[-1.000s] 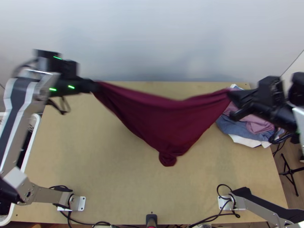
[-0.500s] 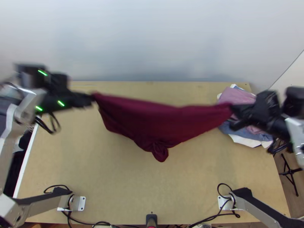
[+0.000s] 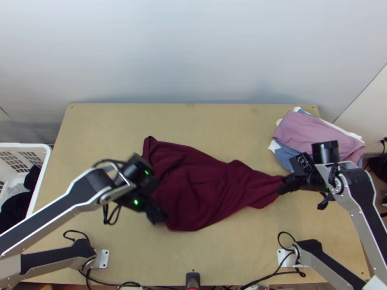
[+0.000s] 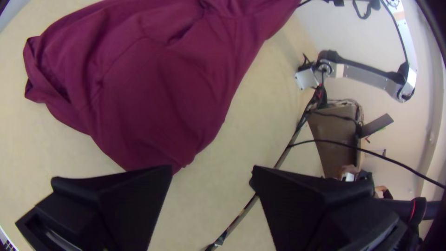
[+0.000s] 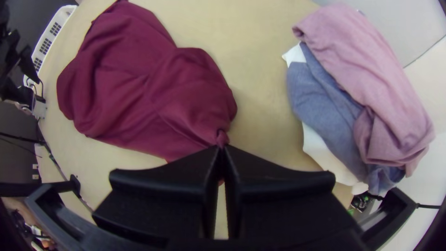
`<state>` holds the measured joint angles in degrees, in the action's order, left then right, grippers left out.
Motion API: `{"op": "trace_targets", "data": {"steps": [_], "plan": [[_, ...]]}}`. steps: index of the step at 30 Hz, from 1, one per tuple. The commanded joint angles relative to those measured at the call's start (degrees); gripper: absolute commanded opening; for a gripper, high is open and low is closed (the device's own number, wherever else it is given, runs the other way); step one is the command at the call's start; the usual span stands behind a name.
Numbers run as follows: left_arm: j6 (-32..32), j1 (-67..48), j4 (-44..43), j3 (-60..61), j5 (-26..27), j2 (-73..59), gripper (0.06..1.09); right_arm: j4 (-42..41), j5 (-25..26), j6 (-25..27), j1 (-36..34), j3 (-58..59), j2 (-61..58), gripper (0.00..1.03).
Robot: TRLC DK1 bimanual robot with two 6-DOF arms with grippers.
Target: Fold the t-shirt
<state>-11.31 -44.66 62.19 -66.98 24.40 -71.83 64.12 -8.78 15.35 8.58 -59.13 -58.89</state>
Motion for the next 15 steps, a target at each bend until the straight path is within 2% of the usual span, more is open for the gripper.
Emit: {"op": "trace_targets", "data": {"steps": [1,3,6,10,13,15], "plan": [[4.3,-6.1,5.8,-1.7,1.3,-5.7,1.04,-0.2,2.4,4.2,-4.5,7.1,-0.2,0.03],[9.3,-0.3,10.6,-9.0,-2.6,-10.9,1.04,-0.2,2.4,4.8,-5.8,7.8,1.0,0.03],[11.8,8.7,7.9,-13.8,-5.2,-14.6,1.03,-0.2,2.3,4.7,-5.8,8.4,3.3,0.03],[13.4,11.2,0.2,-10.5,-18.1,-16.4,1.03,-0.2,2.3,4.6,-5.7,8.8,5.5,0.03],[15.0,12.3,-3.5,-6.2,-18.6,-16.7,0.97,-0.2,2.3,4.3,-5.6,8.8,6.2,0.03],[16.4,11.7,-4.1,-3.3,-18.7,-16.4,0.97,-0.2,2.2,4.2,-5.6,8.3,6.4,0.03]]}}
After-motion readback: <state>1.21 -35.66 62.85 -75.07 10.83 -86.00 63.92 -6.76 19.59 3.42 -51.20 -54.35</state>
